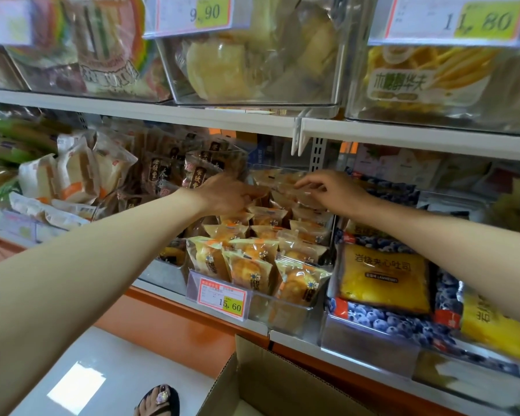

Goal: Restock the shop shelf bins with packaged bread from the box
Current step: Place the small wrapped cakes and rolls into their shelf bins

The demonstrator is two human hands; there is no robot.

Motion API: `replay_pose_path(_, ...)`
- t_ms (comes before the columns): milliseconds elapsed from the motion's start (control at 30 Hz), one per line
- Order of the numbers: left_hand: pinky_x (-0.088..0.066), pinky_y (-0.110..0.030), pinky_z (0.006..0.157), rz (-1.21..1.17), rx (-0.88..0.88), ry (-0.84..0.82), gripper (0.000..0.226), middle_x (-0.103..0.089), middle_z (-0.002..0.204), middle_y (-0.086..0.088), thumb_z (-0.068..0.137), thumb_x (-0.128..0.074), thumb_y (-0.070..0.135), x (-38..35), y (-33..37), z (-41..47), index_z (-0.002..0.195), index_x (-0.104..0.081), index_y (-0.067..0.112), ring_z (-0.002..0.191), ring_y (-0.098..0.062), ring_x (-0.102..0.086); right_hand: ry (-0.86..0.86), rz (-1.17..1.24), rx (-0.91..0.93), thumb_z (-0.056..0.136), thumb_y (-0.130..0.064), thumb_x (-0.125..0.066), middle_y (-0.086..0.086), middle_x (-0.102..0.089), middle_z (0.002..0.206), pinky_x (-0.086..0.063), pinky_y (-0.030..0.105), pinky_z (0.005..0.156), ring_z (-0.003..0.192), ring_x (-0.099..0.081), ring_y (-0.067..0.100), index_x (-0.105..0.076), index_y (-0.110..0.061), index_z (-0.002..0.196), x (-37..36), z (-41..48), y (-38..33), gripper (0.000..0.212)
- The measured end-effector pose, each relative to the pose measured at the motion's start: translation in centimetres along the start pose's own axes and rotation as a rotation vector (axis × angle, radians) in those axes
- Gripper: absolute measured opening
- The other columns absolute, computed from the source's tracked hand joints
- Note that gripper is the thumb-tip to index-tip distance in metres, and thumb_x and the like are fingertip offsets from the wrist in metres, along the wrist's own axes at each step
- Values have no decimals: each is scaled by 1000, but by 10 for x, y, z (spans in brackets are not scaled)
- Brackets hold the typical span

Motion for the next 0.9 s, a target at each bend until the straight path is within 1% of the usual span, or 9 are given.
replay_pose_path(100, -30, -30, 103, -67, 20, -27, 45, -46, 140, -6, 97, -42, 18, 2, 2, 2, 141, -41, 30, 130, -23, -40, 28, -96, -14, 95, -6, -50, 2, -60, 130, -43, 29, 98, 117, -56, 16, -65, -16, 118, 5, 1, 11, 29)
replay_pose_path(167, -35, -26, 94, -147, 47, -67, 46, -48, 139, -5, 95, -47, 16, 2, 1, 4, 138, -43, 32, 127, -22, -44, 6, -155, -26, 94, -8, -54, 2, -62, 128, -44, 35, 102, 118, -56, 17, -65, -17, 118, 7, 1, 16, 28)
replay_pose_path(233, -39, -26, 92, -123, 40, -13, 45, -50, 136, -3, 93, -50, 19, 6, 2, 6, 135, -46, 34, 124, -22, -48, -24, -192, -35, 92, -12, -59, 2, -63, 126, -44, 36, 102, 117, -57, 18, -66, -16, 117, 7, 0, 18, 27)
replay_pose_path(333, -36, -37, 104, -66, -33, 212, 40, -48, 139, 1, 94, -48, 20, 13, 10, 14, 133, -48, 30, 130, -22, -41, -42, -186, -42, 88, -24, -66, 0, -64, 123, -46, 35, 99, 111, -60, 16, -67, -19, 115, 7, 0, 17, 28)
replay_pose_path(433, -19, -39, 114, 69, -164, 202, 38, -47, 140, 8, 94, -46, 19, 7, 25, 23, 130, -51, 30, 134, -17, -35, -35, -253, -43, 86, -32, -67, 1, -67, 117, -49, 31, 91, 103, -63, 16, -69, -18, 111, 5, 0, 17, 29)
replay_pose_path(567, -17, -33, 106, 263, -156, 177, 32, -55, 127, 10, 96, -41, 23, 6, 31, 29, 121, -58, 32, 126, -15, -36, -22, -287, -76, 85, -30, -69, 3, -69, 109, -50, 29, 86, 97, -64, 17, -70, -15, 108, 10, 1, 18, 27)
replay_pose_path(700, -24, -35, 102, 53, -112, 268, 25, -62, 108, 4, 95, -41, 23, 12, 31, 33, 108, -62, 24, 113, -20, -50, -56, -224, -97, 80, -26, -74, 1, -70, 109, -46, 27, 91, 101, -64, 16, -72, -15, 106, 16, -2, 20, 29)
replay_pose_path(800, -26, -37, 106, 35, -63, 368, 30, -55, 124, -1, 91, -54, 28, 12, 34, 44, 121, -55, 24, 121, -23, -44, -42, -145, -101, 81, -26, -73, -1, -70, 109, -45, 24, 88, 100, -64, 15, -72, -16, 106, 16, -2, 25, 27)
replay_pose_path(900, -20, -42, 110, 98, 6, 247, 39, -42, 137, -1, 89, -58, 36, 4, 41, 59, 127, -53, 29, 131, -26, -30, 22, -77, -65, 86, -23, -68, 0, -70, 109, -47, 27, 94, 102, -64, 14, -73, -16, 104, 15, -2, 30, 20)
Point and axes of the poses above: each hand's wrist, its own z-axis towards the middle knuckle, its own x-axis out of the back of the hand, y = z × x, the point moved 3 cm from there along z, towards the middle knuckle
